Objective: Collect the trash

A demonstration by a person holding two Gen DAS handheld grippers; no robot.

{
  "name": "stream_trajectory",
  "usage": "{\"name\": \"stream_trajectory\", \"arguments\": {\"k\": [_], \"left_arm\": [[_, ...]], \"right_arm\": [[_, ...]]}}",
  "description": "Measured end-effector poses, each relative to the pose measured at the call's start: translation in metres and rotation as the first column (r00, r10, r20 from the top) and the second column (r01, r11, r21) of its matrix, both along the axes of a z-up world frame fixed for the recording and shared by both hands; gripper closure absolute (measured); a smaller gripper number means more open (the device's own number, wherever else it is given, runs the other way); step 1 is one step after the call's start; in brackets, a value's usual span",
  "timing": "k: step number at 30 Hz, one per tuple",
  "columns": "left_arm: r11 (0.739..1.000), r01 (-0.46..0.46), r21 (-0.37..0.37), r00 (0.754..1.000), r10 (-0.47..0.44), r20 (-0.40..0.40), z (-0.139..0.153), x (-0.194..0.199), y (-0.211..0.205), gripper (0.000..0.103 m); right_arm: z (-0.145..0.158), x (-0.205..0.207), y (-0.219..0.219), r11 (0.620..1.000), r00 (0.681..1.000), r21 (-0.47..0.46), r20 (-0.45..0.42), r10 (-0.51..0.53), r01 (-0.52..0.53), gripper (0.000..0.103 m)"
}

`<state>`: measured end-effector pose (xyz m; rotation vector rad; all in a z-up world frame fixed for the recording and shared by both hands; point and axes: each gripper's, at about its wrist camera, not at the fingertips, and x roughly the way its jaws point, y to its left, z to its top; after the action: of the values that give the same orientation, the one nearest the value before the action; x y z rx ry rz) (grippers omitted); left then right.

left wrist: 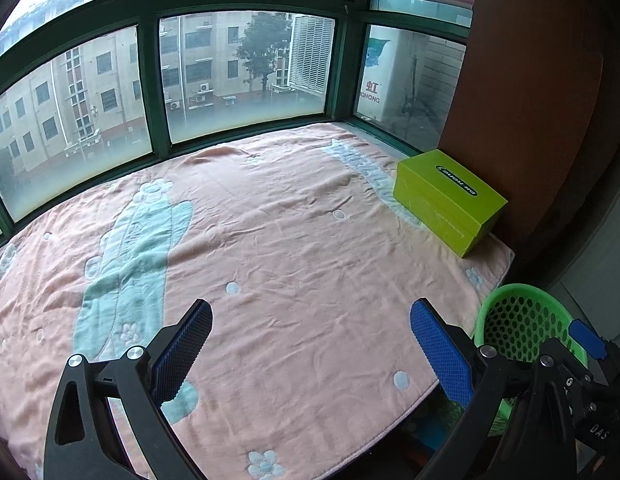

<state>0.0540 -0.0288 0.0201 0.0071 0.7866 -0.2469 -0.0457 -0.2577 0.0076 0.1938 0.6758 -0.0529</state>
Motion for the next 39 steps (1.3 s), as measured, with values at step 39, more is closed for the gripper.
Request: {"name": "stream_trajectory", "arguments": {"k": [39], "left_arm": [[0.995,-0.084,0.059,0.996,0.083,0.008,-0.009,0.003,0.018,0.007]], "right_arm": [[-0.006,0.014,0.017,0.998,0.998,0.018,-0.016,0.058,-0.057,0.010]]}}
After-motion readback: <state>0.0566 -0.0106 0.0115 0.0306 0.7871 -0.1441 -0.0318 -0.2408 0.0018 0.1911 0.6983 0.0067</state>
